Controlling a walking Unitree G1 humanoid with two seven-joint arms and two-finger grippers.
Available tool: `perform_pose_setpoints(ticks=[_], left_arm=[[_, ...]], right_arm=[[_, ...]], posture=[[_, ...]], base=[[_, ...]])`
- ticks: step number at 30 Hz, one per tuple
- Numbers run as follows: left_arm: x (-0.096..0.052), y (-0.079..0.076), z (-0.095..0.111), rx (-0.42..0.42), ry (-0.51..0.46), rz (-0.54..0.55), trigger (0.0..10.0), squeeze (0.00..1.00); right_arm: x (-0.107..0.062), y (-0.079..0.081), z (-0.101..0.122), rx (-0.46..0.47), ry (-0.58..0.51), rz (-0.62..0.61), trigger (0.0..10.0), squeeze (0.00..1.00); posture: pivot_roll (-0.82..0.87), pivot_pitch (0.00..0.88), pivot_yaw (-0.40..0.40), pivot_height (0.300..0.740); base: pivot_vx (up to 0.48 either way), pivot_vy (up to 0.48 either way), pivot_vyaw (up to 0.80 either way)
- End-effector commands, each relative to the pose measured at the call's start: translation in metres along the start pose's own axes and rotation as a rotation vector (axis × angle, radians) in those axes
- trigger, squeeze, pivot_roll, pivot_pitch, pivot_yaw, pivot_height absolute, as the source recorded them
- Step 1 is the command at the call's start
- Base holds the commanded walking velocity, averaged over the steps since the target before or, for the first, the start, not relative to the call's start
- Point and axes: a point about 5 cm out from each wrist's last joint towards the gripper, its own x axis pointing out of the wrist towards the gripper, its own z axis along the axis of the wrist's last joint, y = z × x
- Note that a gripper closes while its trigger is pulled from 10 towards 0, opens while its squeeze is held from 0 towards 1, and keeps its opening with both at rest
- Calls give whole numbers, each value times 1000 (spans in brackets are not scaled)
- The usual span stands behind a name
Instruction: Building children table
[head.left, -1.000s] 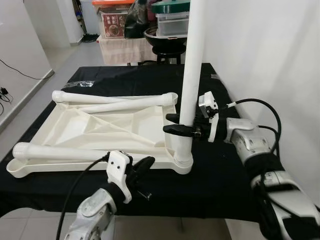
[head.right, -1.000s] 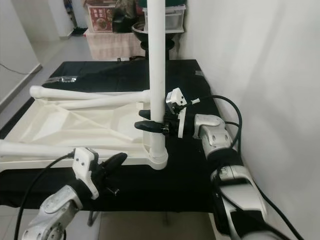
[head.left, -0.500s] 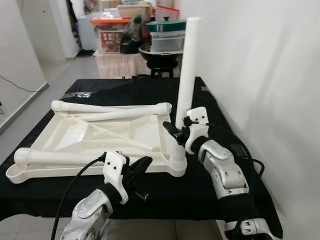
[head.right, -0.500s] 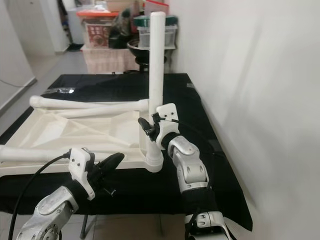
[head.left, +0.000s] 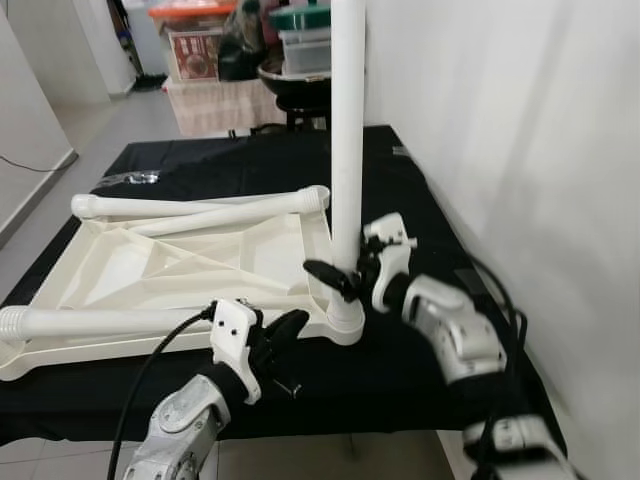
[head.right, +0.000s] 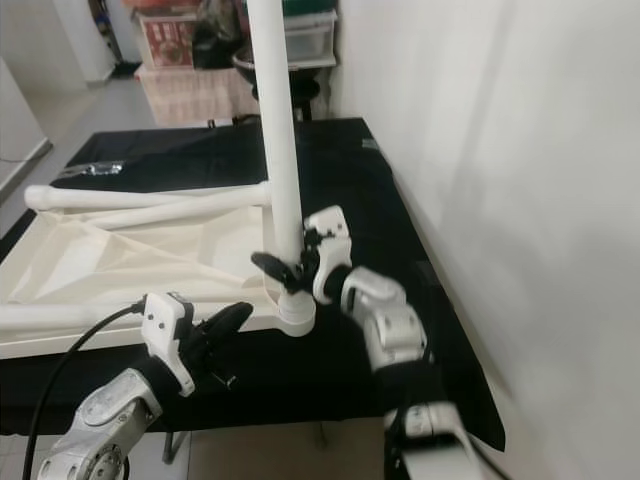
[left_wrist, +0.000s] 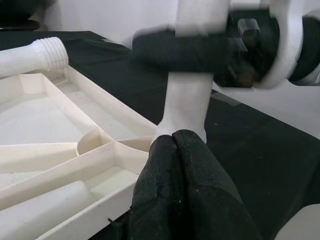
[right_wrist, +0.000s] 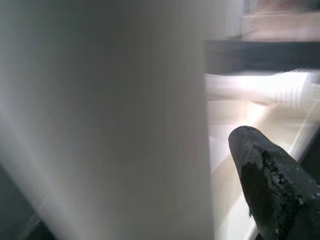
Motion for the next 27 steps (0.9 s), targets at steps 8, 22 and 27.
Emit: perform_pose_setpoints(ticks=[8,22,27], left_arm=[[0,0,-4,-6,14,13,10000,0],[-1,-2,-5,-13,20,6,10000,0],[-3,-1,-5,-13,21,7,10000,0]], right_arm=[[-8,-17,6,-44,50,229,10000,0],[-14,-18,6,-6,-13,360,0,0],[-15,-10,-21,-23,19,158,0,0]], posture=[[-20,0,-14,740],[-27,0,-5,740],[-33,0,-7,740]], base=[[0,0,0],[0,0,0],[0,0,0]])
